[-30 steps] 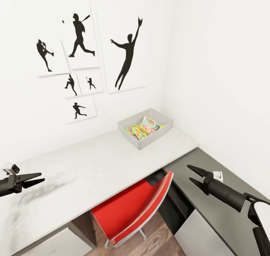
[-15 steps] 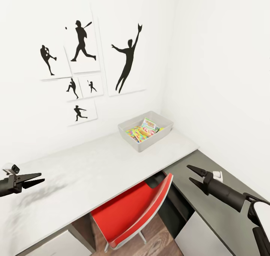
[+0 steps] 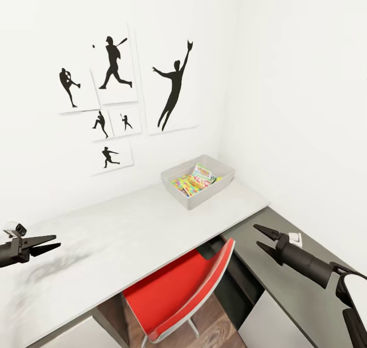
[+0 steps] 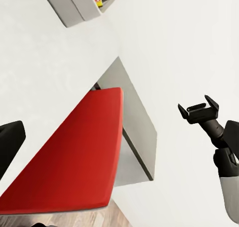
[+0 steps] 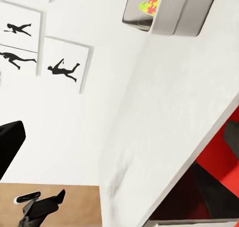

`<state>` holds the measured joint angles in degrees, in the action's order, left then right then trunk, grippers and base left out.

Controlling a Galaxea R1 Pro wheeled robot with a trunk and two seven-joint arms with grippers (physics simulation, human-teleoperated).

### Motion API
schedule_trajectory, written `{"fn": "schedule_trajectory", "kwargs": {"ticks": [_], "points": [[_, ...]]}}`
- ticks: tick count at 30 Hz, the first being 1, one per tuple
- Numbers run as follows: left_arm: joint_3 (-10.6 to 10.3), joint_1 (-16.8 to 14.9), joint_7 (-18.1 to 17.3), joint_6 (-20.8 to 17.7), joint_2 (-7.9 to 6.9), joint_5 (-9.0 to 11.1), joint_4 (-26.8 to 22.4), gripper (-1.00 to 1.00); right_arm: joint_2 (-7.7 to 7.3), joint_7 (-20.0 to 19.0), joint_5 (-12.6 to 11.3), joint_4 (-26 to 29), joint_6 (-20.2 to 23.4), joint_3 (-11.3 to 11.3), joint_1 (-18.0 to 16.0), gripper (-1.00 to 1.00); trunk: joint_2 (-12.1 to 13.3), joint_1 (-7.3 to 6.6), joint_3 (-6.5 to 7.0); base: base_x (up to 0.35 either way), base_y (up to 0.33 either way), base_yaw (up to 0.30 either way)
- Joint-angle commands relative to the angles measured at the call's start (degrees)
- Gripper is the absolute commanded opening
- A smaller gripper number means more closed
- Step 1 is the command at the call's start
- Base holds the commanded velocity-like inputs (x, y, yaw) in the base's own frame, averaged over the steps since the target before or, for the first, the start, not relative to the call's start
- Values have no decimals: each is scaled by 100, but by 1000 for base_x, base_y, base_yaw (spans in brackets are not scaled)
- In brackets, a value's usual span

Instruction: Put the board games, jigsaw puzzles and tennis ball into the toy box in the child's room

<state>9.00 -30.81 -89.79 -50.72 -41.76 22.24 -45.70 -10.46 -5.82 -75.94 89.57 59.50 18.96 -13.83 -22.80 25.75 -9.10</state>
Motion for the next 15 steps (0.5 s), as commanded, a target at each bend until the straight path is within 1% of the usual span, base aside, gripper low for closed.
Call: {"fn": "schedule_trajectory", "kwargs": {"ticks": [1,4,6,15], "points": [[-3,-4,-21,-61,-1,0,0,100,0,-59,62,0,27,7,-6,100,-11,4,-2,-18,0,0],[-3,-4,-21,-61,0,0,0,100,0,-59,62,0,27,4,-6,100,-11,4,26,-87,0,0],[-3,-4,-21,-61,-2,0,0,100,0,-59,62,0,27,3,-6,100,-11,4,45,-201,0,0],[-3,2,-21,-61,-7,0,0,100,0,-59,62,0,21,8,-6,100,-11,4,130,-300,57,1]]}}
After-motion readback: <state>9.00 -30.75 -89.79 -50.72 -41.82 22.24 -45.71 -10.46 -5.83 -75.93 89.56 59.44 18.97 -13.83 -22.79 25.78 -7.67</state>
